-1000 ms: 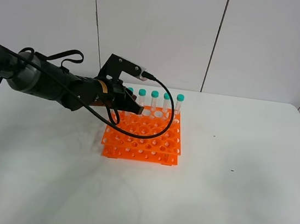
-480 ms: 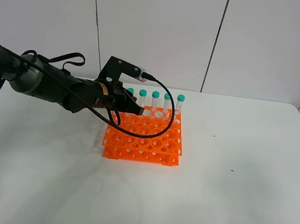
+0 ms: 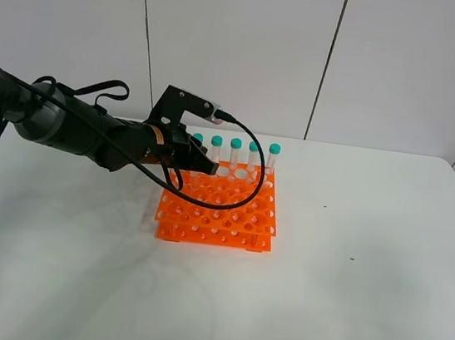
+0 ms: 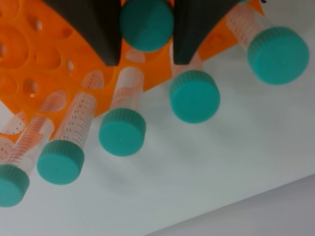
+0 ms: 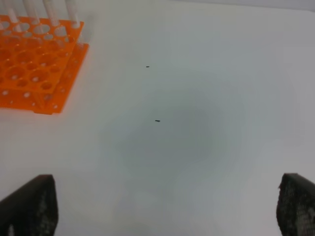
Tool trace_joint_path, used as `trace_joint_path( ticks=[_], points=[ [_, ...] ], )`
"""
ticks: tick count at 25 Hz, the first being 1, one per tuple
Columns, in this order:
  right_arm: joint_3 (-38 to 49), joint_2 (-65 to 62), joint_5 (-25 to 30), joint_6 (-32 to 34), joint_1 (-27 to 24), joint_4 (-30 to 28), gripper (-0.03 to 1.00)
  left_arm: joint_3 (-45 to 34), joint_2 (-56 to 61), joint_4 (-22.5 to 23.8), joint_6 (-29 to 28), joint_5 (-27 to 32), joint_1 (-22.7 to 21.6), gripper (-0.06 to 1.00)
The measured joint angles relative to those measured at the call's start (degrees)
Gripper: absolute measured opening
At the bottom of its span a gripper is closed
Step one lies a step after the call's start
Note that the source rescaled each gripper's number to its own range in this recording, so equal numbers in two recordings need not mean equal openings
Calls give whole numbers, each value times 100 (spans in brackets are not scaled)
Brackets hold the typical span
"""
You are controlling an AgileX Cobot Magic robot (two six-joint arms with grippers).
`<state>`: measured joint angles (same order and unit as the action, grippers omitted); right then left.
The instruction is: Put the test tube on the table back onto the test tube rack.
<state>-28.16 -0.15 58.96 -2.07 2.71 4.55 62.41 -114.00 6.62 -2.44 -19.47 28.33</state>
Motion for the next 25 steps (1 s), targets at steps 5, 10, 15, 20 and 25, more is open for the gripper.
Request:
trace_joint_path(
  ticks=[5, 10, 15, 20, 25],
  points=[
    [0, 0, 0, 0, 0, 0, 98, 0, 0, 11, -65, 0, 0, 41],
    [0, 0, 0, 0, 0, 0, 98, 0, 90, 17, -214, 5, 6, 52],
    [0, 0, 0, 0, 0, 0, 98, 0, 390, 17, -301, 113, 10, 53],
    [0, 0, 0, 0, 0, 0, 98, 0, 1065, 17, -255, 382, 10, 53],
    [0, 0, 0, 0, 0, 0, 98, 40, 1765, 17, -238, 1210, 10, 84]
  ],
)
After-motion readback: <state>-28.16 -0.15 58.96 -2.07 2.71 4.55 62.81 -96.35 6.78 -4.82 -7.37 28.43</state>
